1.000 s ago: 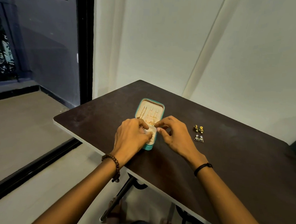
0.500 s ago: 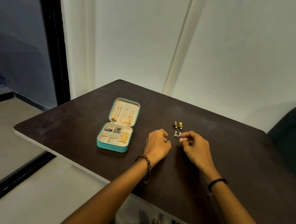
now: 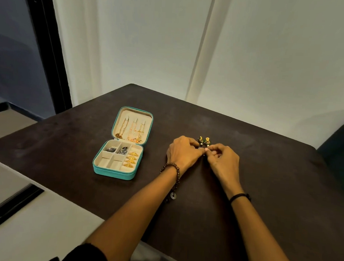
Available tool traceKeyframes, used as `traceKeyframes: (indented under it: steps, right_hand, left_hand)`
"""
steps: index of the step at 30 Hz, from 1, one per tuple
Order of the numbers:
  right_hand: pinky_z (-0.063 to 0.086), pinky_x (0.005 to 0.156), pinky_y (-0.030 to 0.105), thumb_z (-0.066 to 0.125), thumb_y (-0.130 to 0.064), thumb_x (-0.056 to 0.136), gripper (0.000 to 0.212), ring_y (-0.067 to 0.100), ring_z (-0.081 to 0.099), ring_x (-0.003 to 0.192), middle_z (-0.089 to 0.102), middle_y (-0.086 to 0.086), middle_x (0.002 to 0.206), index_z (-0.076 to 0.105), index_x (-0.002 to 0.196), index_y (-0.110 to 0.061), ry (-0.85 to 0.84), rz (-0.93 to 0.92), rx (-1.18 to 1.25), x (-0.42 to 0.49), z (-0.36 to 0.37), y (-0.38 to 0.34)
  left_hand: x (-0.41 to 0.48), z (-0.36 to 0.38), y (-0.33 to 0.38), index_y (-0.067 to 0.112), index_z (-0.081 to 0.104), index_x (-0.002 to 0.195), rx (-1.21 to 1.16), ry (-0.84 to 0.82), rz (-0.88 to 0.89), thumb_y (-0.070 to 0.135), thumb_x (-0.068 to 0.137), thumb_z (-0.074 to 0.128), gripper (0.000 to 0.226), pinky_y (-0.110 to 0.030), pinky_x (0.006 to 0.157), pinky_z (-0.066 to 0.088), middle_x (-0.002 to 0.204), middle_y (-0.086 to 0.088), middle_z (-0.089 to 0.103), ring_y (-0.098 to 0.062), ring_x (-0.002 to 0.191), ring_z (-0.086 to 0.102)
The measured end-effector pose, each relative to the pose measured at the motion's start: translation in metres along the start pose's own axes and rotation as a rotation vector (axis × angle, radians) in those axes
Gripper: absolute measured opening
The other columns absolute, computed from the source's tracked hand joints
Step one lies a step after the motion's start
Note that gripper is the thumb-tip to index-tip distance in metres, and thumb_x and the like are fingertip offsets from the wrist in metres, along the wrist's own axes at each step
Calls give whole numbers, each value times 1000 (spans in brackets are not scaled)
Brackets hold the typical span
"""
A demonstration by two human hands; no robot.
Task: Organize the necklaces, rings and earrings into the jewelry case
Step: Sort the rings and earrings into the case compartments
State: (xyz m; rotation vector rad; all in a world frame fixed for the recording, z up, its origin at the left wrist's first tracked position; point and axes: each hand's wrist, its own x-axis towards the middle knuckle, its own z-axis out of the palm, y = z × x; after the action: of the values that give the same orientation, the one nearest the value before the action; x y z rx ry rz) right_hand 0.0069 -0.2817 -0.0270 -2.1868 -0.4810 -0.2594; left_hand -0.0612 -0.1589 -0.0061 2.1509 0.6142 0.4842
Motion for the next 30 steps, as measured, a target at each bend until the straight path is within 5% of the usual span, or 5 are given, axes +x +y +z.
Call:
traceKeyframes:
  steps: [5, 13, 17, 22, 30]
  right_hand:
    - [53, 73, 26, 72, -24, 89, 7, 10, 61, 72, 67, 6, 88, 77, 91, -20, 15, -14, -15, -3, 0, 0]
    - [57, 74, 33, 75, -25, 87, 7, 12, 63, 73, 66, 3, 82, 76, 85, -19, 47, -46, -77, -5, 0, -4]
    - [47, 64, 16, 73, -19, 89, 6, 6, 60, 69, 66, -2, 79, 78, 86, -16, 39, -103, -106, -9, -4, -7]
    - [58, 75, 40, 69, -26, 91, 10, 15, 65, 84, 68, -2, 89, 74, 95, -18, 31, -134, -213, -9, 2, -7]
    - [32, 79, 33, 46, -14, 104, 19, 33, 50, 98, 59, 14, 102, 63, 108, -10, -110, -192, -298, -11, 8, -3]
  left_hand:
    - [1, 1, -3, 29, 78, 103, 11, 15, 22, 42, 84, 73, 23, -27, 83, 52, 103, 9, 74, -14, 102, 67]
    - [-2, 1, -1, 25, 78, 102, -4, 62, 24, 33, 86, 71, 20, -22, 75, 46, 102, 6, 75, -14, 101, 68]
    - [-6, 4, 0, 25, 76, 105, 45, 64, 52, 31, 89, 65, 21, -28, 80, 49, 109, 3, 73, -21, 105, 67]
    - [-5, 7, -2, 23, 66, 120, 138, 48, 140, 32, 100, 51, 26, -33, 83, 46, 124, -3, 58, -23, 110, 62]
    - [-12, 7, -7, 29, 68, 113, 18, 27, 145, 30, 101, 53, 19, -34, 78, 49, 110, 0, 68, -23, 104, 64]
